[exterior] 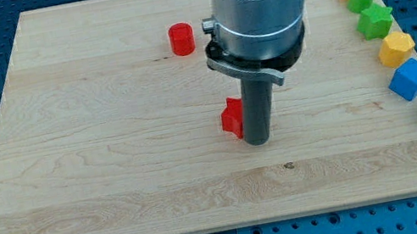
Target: Slightly push the red star towards the top
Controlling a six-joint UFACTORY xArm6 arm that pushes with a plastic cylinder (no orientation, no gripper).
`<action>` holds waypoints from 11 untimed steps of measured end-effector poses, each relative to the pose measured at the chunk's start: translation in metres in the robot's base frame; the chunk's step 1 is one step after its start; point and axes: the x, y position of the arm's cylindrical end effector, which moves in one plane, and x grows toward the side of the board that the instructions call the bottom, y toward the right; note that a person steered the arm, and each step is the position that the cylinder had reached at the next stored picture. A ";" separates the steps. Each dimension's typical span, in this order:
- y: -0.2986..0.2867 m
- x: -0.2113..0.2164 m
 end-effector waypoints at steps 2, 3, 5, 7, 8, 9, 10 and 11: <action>-0.027 0.023; -0.030 0.016; -0.036 -0.008; -0.054 -0.008; -0.058 -0.024; -0.058 -0.032; -0.059 0.002; -0.004 0.012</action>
